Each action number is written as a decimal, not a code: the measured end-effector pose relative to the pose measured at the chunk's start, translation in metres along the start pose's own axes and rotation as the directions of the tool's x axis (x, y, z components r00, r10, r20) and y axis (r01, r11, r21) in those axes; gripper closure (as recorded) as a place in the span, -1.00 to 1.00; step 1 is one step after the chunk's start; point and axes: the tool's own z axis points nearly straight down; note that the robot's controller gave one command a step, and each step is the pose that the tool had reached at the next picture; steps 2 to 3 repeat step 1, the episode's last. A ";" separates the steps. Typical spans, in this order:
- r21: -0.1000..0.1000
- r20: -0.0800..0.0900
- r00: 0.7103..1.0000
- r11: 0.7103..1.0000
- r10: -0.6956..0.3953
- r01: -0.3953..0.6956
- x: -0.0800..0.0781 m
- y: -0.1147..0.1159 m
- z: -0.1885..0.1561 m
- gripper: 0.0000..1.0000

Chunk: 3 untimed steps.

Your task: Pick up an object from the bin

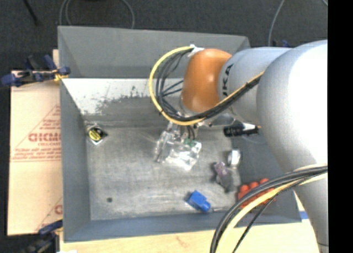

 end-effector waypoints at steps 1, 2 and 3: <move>0.005 -0.018 1.000 1.000 -0.002 0.002 -0.002 -0.001 -0.030 1.00; 0.005 -0.018 1.000 1.000 -0.002 0.002 -0.002 -0.001 -0.030 1.00; 0.005 -0.018 1.000 1.000 -0.002 0.002 -0.002 -0.001 -0.030 1.00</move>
Offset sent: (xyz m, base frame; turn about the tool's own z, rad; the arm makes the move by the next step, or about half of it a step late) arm -0.0001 0.0000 0.0278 -0.0001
